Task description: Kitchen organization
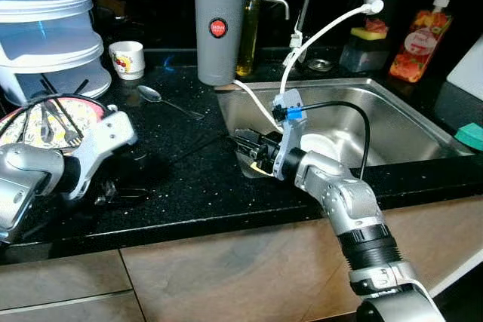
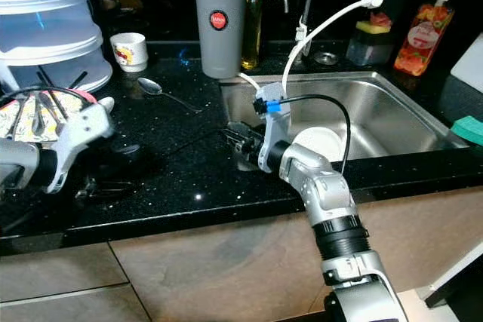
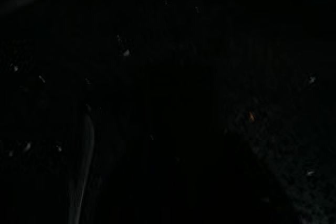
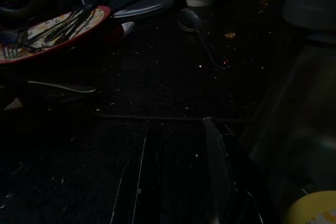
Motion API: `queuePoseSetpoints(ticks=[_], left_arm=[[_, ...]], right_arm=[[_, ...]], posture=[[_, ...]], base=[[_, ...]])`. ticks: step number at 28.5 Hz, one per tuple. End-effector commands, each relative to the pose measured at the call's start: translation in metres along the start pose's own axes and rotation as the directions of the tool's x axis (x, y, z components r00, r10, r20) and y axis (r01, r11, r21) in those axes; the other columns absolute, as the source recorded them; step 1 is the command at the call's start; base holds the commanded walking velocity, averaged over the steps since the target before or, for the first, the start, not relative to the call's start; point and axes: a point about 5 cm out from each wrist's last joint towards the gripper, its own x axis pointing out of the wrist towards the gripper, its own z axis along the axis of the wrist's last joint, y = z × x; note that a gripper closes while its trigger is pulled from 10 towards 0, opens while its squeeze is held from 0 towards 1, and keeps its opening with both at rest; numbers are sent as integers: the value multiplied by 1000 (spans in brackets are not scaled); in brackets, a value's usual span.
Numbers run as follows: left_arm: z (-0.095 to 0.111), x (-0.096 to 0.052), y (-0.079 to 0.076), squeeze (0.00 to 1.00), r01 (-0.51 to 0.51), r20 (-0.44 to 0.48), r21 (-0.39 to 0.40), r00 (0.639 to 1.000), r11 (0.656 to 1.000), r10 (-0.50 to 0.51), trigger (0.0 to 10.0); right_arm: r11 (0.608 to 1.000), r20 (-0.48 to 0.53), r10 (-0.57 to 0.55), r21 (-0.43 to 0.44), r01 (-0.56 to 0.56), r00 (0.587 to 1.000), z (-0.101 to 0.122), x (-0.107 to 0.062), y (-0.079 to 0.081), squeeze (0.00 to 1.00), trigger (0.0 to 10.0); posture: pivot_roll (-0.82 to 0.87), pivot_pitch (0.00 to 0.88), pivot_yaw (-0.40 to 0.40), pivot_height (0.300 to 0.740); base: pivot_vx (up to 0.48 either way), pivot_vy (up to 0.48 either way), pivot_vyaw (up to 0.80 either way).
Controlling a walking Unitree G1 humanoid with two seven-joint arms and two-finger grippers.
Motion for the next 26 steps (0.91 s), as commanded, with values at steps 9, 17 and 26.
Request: queuePoseSetpoints(ticks=[9, 17, 26], left_arm=[[-14, 9, 0, 0, -25, -60, 2, 998, 1000, 25, 0], [-2, 8, 11, 0, -116, 33, 6, 993, 993, 115, 0], [49, 0, 30, 0, -213, 442, -152, 859, 965, 259, 0]], right_arm=[[1000, -20, 3, 2, -3, 1000, -2, -2, 1, 0, 10000], [1000, -11, -9, 18, 9, 1000, -1, -2, 0, 0, 10000], [987, 72, -119, 120, 110, 990, 10, -4, -14, 0, 10000]], posture=[[118, 84, -49, 740], [118, 81, -49, 740], [118, 79, -49, 740]], base=[[0, 0, 0], [0, 0, 0], [0, 0, 0]])
